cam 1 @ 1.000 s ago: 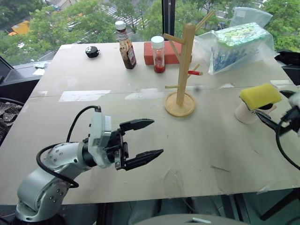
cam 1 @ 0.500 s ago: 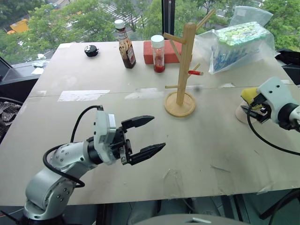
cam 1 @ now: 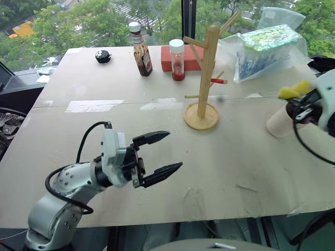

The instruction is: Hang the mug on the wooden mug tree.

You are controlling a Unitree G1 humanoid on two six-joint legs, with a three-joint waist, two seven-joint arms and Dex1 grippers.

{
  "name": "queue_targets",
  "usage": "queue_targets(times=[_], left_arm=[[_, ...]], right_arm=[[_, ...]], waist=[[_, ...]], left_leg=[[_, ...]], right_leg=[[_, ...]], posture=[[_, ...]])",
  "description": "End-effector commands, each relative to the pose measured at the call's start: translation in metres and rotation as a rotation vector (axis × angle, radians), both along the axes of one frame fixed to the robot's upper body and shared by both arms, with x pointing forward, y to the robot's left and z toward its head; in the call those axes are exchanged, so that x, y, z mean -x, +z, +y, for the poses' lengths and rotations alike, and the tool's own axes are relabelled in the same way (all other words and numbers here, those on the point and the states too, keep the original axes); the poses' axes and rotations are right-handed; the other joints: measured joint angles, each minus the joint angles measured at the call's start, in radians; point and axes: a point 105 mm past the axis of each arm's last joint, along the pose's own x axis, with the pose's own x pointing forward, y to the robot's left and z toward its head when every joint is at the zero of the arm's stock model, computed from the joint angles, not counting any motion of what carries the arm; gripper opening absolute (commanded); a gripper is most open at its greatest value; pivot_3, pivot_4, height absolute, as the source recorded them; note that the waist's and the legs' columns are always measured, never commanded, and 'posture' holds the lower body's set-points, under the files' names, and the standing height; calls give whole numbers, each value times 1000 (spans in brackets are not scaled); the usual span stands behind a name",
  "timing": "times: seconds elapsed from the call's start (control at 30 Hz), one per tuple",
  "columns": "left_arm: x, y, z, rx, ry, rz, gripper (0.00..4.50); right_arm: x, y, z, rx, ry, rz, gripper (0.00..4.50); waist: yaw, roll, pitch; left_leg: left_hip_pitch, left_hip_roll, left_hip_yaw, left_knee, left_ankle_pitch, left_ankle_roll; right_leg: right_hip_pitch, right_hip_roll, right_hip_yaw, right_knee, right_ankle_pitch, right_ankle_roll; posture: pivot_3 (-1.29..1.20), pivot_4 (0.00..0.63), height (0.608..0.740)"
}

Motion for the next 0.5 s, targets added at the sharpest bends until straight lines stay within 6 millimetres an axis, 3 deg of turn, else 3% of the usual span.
queue_targets(times=[0.03,0.17,0.27,0.5], left_arm=[[-1,1,-1,6,-40,-27,4500],[-4,-1,0,6,-68,-27,4500],[-4,-1,-2,17,-93,-27,4500],[-3,-3,-7,13,-135,-24,4500]], right_arm=[[18,29,-33,7,-139,-89,51],[34,21,-72,140,-317,-49,51],[48,-11,-109,212,-480,55,51],[48,-102,-130,107,-489,189,51]], waist=[[5,0,0],[7,0,0],[9,-1,0],[-7,2,0]], left_leg=[[0,0,0,0,0,0],[-1,0,-1,0,0,0],[-2,0,-1,1,0,0],[0,0,1,6,0,0]], right_leg=[[0,0,0,0,0,0],[0,0,-2,0,0,0],[0,0,-2,0,0,0],[2,1,1,4,1,1]], posture=[[0,150,740],[0,150,740],[0,150,740],[0,150,740]])
